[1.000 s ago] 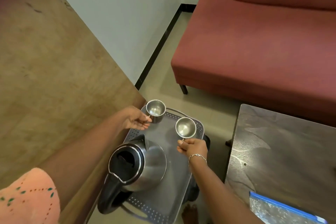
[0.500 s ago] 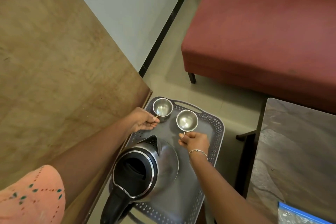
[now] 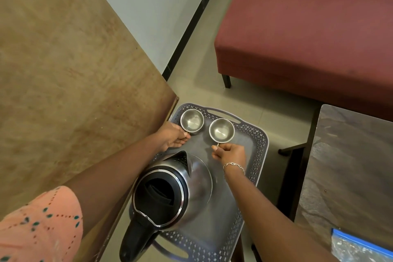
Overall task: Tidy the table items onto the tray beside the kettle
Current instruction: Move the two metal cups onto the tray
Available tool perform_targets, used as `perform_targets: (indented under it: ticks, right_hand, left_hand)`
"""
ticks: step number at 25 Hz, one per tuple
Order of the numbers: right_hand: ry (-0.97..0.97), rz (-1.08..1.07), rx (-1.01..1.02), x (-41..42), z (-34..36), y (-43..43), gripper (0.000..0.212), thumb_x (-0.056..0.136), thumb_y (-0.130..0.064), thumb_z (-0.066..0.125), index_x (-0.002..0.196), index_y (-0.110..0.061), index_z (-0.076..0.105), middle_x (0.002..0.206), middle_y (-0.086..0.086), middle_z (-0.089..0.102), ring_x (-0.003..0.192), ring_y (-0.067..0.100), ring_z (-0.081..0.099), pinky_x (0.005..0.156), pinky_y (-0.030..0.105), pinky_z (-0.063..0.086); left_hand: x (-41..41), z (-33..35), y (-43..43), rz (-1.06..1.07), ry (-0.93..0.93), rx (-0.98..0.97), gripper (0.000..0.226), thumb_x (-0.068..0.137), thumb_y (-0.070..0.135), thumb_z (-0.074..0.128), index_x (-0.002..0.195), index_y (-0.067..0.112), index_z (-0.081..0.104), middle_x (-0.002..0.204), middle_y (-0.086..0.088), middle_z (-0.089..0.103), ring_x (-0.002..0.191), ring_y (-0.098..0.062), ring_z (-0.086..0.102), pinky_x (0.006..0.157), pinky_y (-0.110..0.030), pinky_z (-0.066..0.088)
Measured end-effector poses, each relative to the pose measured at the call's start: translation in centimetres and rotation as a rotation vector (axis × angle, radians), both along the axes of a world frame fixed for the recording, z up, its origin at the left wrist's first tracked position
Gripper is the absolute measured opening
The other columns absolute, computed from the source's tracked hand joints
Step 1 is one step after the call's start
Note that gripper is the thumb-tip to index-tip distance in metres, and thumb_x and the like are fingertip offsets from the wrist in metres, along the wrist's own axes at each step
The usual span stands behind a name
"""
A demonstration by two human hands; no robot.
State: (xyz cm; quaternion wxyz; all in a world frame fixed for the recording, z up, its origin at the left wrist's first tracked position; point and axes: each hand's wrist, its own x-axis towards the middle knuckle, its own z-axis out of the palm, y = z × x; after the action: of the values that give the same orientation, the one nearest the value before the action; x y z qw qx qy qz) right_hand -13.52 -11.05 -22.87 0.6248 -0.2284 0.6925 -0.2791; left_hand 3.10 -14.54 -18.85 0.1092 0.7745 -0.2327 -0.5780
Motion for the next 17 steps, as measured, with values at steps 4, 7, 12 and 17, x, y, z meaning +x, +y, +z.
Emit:
perform_targets:
  ticks: [4,7,12,17]
  right_hand:
    - [-0.032,0.028,0.018,-0.3,-0.1,0.1,0.029,0.076,0.005,0.067,0.057,-0.012,0.054,0.058,0.003,0.054,0.052,0.014,0.053,0.057,0.02,0.052]
    - [-0.018,0.092,0.017,-1.2,0.2,0.2,0.027,0.078,0.003,0.066,0.06,-0.012,0.053,0.061,0.004,0.054,0.06,0.018,0.053,0.062,0.024,0.05]
    - [0.075,0.156,-0.07,-5.1,2.9,1.0,0.016,0.083,-0.014,0.065,0.068,-0.014,0.059,0.083,0.013,0.062,0.085,0.027,0.06,0.091,0.047,0.049]
    - [0.163,0.144,-0.245,-12.3,5.5,3.7,0.013,0.084,-0.015,0.062,0.097,-0.01,0.063,0.092,0.01,0.066,0.089,0.025,0.063,0.089,0.047,0.051]
  left_hand:
    - [0.2,0.9,0.2,-0.042,-0.067,-0.034,0.019,0.089,0.003,0.057,0.071,0.01,0.057,0.074,-0.006,0.059,0.067,-0.012,0.055,0.066,-0.022,0.047]
    - [0.9,3.3,0.9,-0.106,-0.156,-0.09,0.01,0.088,-0.003,0.054,0.084,0.003,0.061,0.076,-0.008,0.059,0.066,-0.013,0.054,0.061,-0.022,0.045]
    - [-0.8,9.5,4.1,-0.02,-0.275,-0.486,0.018,0.089,0.002,0.055,0.105,-0.003,0.062,0.085,-0.005,0.065,0.077,-0.011,0.058,0.066,-0.019,0.045]
    - [-8.2,14.6,10.2,0.13,-0.491,-0.995,0.014,0.09,0.007,0.054,0.092,0.015,0.065,0.078,0.008,0.068,0.074,0.003,0.063,0.07,-0.01,0.047]
